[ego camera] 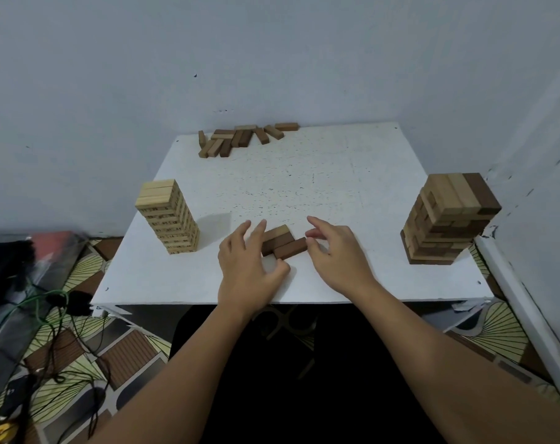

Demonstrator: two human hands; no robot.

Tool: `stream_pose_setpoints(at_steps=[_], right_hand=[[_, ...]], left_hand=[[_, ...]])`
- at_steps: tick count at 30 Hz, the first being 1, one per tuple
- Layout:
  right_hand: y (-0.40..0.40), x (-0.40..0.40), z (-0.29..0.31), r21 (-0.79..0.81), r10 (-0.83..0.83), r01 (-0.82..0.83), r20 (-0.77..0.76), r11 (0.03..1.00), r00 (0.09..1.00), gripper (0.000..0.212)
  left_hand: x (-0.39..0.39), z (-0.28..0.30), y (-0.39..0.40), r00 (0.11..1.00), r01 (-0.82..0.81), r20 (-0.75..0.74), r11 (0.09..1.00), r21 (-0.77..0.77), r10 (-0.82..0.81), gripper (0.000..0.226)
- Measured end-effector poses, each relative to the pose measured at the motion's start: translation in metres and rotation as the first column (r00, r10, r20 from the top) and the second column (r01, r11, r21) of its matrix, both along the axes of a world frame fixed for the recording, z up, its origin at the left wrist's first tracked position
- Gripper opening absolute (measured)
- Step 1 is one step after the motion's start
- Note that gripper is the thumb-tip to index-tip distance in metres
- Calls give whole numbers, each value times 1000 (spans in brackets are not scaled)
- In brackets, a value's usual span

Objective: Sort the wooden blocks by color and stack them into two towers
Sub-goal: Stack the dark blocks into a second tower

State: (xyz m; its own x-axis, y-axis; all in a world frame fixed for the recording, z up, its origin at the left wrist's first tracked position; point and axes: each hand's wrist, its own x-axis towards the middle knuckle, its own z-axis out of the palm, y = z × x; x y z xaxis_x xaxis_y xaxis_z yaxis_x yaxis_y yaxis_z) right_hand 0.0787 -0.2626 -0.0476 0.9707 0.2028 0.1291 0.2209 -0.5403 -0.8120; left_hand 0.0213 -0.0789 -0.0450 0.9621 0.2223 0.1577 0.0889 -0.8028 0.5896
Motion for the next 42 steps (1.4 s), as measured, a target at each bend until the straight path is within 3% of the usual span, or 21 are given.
stream_pose_setpoints(at_steps=[7,13,17,24,34,42], right_hand=[[-1,1,-2,-11,62,-61,26,998,998,62],[-2,2,-3,-19,59,-58,48,998,997,62],[-1,3,-4,-58,52,-47,84,997,995,54],[1,5,-8,-104,23,-12,104,994,994,12],[2,3,-3,-122,19,-11,62,992,998,14],[2,3,-1,-130,13,-7,46,991,999,21]], left_hand=[[0,1,7,1000,22,19,978,-206,-18,79],[-1,3,6,999,10,48,952,-306,5,73],[-2,2,8,996,-3,90,975,-221,24,73],[1,1,12,990,-95,83,973,-210,115,57],[2,3,14,996,-74,27,956,-285,85,58],[-1,7,15,996,-42,66,949,-312,65,57]])
